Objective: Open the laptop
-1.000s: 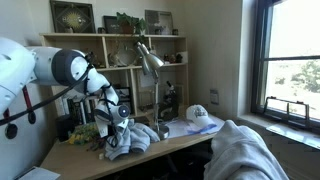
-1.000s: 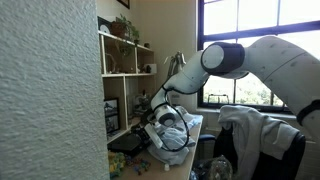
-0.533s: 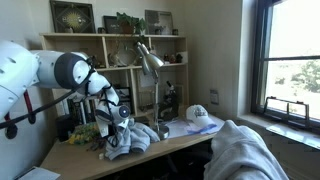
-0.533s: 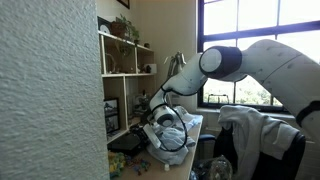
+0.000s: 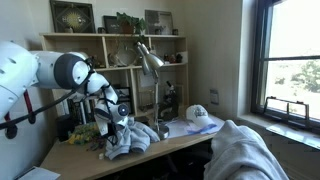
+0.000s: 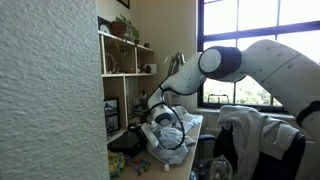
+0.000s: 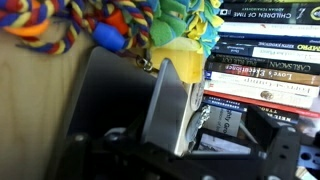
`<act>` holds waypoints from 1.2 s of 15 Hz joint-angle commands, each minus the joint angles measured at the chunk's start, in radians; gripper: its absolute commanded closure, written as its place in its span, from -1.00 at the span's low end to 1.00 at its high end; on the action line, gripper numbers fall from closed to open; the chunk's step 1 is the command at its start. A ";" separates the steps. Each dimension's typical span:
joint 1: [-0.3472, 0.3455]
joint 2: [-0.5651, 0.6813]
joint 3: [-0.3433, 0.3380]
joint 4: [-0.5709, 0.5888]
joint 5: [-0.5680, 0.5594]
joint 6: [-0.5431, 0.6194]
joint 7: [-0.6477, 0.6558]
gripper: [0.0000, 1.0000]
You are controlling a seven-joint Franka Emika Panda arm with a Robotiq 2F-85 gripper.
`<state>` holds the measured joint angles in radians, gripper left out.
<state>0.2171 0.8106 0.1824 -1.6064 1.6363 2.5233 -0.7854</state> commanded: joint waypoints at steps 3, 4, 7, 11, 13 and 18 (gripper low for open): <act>0.010 -0.003 0.002 0.048 0.025 -0.017 -0.047 -1.00; 0.011 -0.004 0.003 0.050 0.025 -0.018 -0.048 -1.00; 0.016 -0.010 0.003 0.056 0.020 -0.014 -0.052 -1.00; 0.023 -0.026 0.004 0.057 0.014 -0.007 -0.055 -1.00; 0.026 -0.035 0.006 0.062 0.017 -0.003 -0.061 -1.00; 0.038 -0.044 0.005 0.104 0.009 0.002 -0.054 -1.00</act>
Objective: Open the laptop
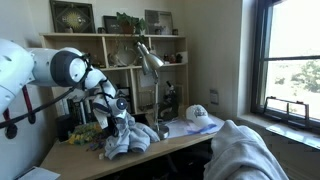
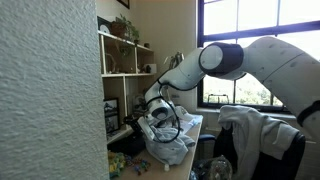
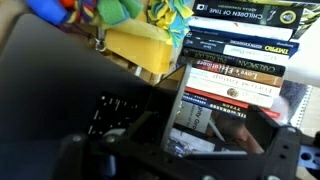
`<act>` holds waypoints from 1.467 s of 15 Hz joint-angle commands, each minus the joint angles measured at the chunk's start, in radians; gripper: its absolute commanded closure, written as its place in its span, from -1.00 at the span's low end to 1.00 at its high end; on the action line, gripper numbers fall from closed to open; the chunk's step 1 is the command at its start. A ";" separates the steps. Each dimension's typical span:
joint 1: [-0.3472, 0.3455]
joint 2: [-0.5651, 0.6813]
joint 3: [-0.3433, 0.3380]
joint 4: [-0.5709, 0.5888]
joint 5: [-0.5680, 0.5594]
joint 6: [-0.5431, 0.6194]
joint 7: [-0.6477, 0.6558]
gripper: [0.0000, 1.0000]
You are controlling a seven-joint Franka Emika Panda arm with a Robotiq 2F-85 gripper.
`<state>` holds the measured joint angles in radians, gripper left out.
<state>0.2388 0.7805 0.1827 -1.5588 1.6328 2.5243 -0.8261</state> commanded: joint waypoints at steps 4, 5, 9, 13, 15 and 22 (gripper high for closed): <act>0.029 0.002 0.007 0.117 0.010 0.004 -0.014 -1.00; 0.030 0.007 0.008 0.133 0.013 0.003 -0.017 -1.00; 0.036 0.034 0.011 0.194 0.011 -0.002 -0.019 -1.00; 0.042 0.065 0.013 0.254 0.000 -0.007 -0.014 -1.00; 0.047 0.080 0.015 0.283 -0.007 -0.007 -0.015 -1.00; 0.069 0.140 0.020 0.398 -0.088 -0.003 0.006 -1.00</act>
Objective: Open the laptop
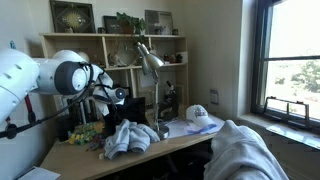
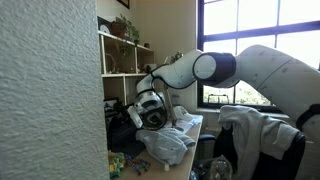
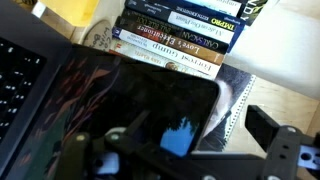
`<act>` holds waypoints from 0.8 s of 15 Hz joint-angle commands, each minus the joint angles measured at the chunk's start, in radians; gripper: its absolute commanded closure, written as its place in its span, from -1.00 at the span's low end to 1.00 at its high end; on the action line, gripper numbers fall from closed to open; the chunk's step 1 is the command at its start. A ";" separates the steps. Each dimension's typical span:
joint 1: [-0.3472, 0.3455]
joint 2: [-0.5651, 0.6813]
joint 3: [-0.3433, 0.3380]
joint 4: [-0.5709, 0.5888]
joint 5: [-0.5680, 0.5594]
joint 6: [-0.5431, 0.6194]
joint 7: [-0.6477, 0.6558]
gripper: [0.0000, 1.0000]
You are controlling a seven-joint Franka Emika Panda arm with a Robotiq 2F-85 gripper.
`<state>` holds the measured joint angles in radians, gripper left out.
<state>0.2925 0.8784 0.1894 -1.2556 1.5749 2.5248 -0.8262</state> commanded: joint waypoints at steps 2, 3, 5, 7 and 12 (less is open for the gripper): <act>0.019 0.063 0.019 0.131 -0.058 -0.004 0.015 -1.00; 0.019 0.073 0.023 0.147 -0.070 -0.005 0.016 -1.00; 0.020 0.094 0.033 0.183 -0.090 -0.004 0.017 -1.00; 0.023 0.115 0.043 0.216 -0.105 0.002 0.011 -1.00; 0.040 0.156 0.036 0.277 -0.087 -0.007 -0.010 -1.00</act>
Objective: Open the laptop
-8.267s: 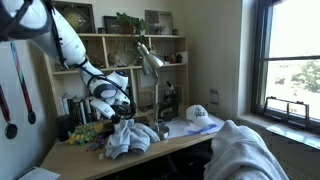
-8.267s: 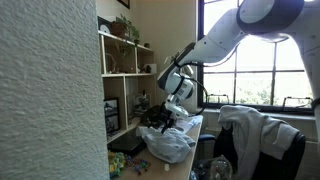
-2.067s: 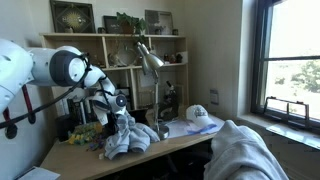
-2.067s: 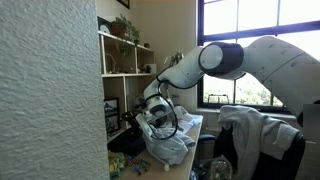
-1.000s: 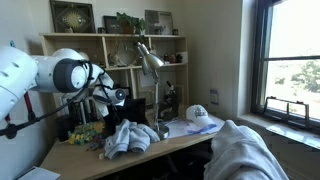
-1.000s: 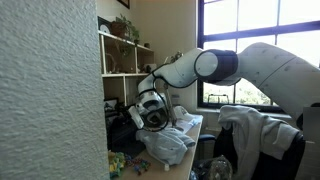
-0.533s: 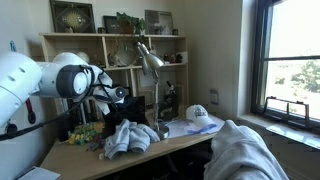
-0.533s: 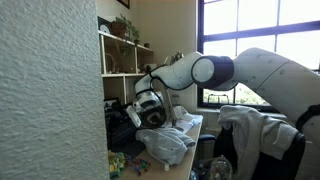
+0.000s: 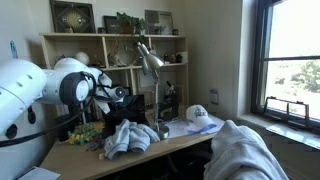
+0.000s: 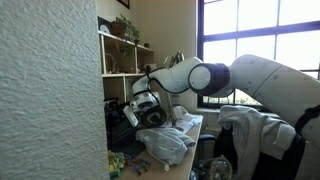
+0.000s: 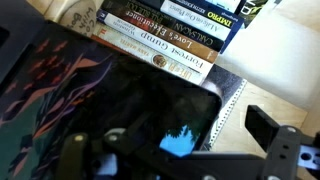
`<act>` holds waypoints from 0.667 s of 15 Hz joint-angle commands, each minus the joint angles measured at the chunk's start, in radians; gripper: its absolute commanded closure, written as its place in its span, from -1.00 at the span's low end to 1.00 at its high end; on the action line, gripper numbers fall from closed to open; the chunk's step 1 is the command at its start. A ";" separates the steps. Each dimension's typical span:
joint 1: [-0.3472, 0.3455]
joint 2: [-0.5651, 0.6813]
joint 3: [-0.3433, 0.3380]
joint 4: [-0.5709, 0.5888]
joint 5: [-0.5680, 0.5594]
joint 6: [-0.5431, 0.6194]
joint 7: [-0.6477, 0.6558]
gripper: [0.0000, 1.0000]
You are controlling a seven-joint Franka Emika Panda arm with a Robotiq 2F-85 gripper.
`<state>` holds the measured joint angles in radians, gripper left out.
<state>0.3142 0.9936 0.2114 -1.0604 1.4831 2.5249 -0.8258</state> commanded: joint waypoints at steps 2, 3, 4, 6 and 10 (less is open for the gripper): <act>0.017 0.059 0.023 0.107 0.018 -0.007 -0.027 -1.00; 0.017 0.070 0.026 0.119 0.022 -0.005 -0.033 -1.00; 0.016 0.083 0.031 0.133 0.029 -0.003 -0.043 -1.00; 0.012 0.107 0.045 0.161 0.046 -0.005 -0.073 -1.00; 0.014 0.152 0.073 0.219 0.078 -0.010 -0.139 -1.00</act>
<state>0.3217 1.0943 0.2510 -0.9324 1.5250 2.5249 -0.9139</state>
